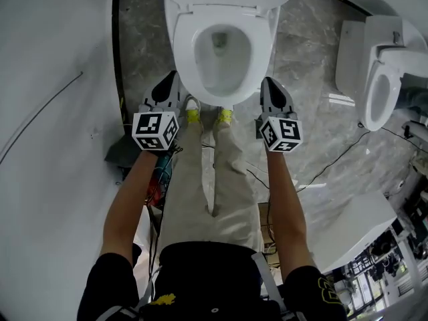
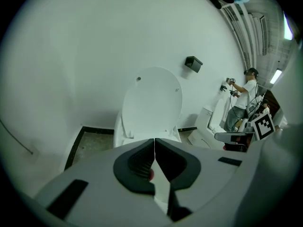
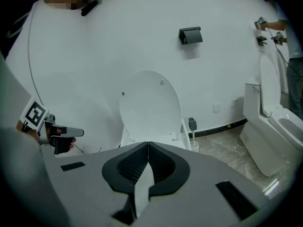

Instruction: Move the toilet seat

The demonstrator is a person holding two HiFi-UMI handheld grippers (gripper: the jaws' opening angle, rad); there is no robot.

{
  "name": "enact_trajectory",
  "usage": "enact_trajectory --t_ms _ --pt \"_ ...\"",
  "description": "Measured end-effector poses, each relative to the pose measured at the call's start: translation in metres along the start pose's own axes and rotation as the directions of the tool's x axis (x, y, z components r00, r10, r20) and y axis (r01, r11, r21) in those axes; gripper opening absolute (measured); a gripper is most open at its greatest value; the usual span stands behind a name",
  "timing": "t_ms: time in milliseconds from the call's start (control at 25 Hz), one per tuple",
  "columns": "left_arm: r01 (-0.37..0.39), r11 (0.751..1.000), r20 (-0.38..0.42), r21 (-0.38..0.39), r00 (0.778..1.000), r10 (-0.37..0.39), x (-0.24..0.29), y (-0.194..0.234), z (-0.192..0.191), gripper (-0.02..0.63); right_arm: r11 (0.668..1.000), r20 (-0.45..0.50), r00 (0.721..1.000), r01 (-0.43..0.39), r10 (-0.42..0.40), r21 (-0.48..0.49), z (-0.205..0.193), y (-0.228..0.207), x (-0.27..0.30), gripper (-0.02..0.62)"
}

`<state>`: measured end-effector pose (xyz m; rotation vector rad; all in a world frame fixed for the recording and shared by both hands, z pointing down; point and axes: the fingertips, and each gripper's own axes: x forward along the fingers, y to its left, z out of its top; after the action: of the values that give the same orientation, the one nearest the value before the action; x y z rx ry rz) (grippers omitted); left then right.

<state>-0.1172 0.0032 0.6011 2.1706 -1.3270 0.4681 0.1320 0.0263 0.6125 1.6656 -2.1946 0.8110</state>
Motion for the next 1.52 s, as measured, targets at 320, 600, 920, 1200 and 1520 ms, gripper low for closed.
enact_trajectory --t_ms 320,600,920,1200,1520 --pt "-0.015 0.997 -0.089 0.077 0.996 0.022 0.024 0.021 -0.045 0.02 1.0 -0.072 0.997 0.01 -0.012 -0.015 -0.039 -0.006 0.021 0.028" --pt "0.023 0.999 -0.158 0.049 0.987 -0.015 0.057 0.037 -0.086 0.067 1.0 -0.13 0.991 0.021 -0.022 -0.009 -0.074 -0.018 0.043 0.069" --pt "0.076 0.997 -0.228 -0.013 0.971 -0.077 0.071 0.035 -0.126 0.207 0.999 -0.207 0.977 0.051 -0.051 -0.006 -0.113 -0.033 0.053 0.17" --pt "0.081 0.994 -0.308 -0.072 0.946 -0.1 0.071 0.039 -0.156 0.281 0.998 -0.257 0.965 0.06 -0.052 0.024 -0.141 -0.035 0.053 0.263" --pt "0.063 0.984 -0.413 -0.165 0.902 -0.127 0.074 0.046 -0.197 0.413 0.991 -0.348 0.937 0.08 -0.039 0.103 -0.183 -0.041 0.062 0.377"
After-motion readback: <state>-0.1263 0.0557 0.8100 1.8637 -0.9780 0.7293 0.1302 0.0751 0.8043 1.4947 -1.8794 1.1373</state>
